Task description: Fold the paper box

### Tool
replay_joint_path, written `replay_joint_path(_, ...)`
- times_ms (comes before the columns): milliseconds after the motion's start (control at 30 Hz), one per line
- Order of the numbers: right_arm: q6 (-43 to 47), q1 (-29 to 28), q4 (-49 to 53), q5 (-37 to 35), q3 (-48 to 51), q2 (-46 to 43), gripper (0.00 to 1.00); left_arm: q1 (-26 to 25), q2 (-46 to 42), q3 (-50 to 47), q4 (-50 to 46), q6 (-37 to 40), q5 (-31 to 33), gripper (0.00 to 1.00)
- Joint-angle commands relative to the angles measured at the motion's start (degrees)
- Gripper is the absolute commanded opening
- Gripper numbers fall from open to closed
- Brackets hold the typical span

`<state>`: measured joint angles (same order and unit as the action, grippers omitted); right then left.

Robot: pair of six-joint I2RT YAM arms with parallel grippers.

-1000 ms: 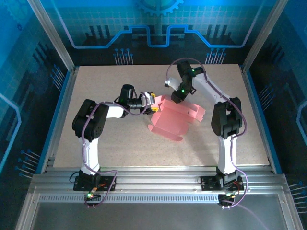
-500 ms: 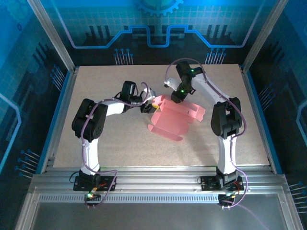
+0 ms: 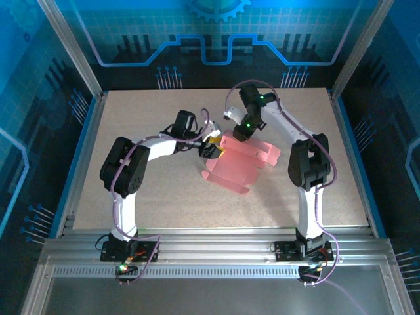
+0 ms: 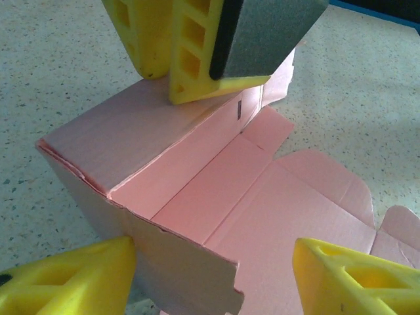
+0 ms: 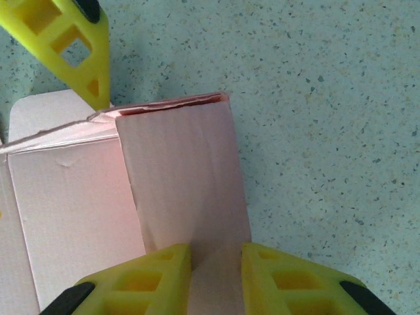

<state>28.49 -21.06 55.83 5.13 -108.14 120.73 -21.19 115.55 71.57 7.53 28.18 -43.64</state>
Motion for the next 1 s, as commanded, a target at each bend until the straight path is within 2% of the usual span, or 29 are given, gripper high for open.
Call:
replay_joint_path(0, -0.98, -1.57, 2.08, 0.26, 2.58, 1.53, 0.27, -0.43, -0.85, 0.56, -1.66, -2.51, 0.10, 0.66)
replay_joint_path(67, -0.98, -1.52, 2.09, 0.15, 2.58, 1.53, 0.27, -0.38, -0.76, 0.81, -2.22, -2.12, -0.36, 0.68)
replay_joint_path(133, -0.99, -1.53, 2.08, 0.17, 2.52, 1.53, 0.27, -0.43, -0.71, 1.11, -3.50, -1.29, -2.00, 0.76)
replay_joint_path(200, -0.98, -1.59, 2.08, 0.10, 2.49, 1.53, 0.27, -0.29, -0.26, 2.79, -7.23, 1.77, -3.96, 0.80)
replay_joint_path(333, -0.89, -1.57, 2.11, -0.06, 2.73, 1.45, 0.26, 0.18, 1.47, 7.40, -15.32, 6.47, -8.34, 0.80)
replay_joint_path(467, -0.72, -1.61, 1.83, -0.73, 3.33, 1.00, 0.26, 0.02, 1.69, 8.50, -16.47, 6.08, -13.18, 0.74)
replay_joint_path(667, -0.63, -1.56, 1.91, -0.56, 3.28, 1.16, 0.26, 0.35, 2.99, 11.84, -24.08, 10.84, -6.67, 0.73)
replay_joint_path(733, -0.54, -1.62, 1.91, -0.46, 3.37, 1.10, 0.25, 0.78, 3.21, 11.98, -23.66, 10.93, -5.62, 0.72)
replay_joint_path(967, -0.37, -1.60, 1.86, -0.38, 3.81, 0.47, 0.25, 1.90, 4.83, 13.22, -23.53, 12.10, -6.90, 0.60)
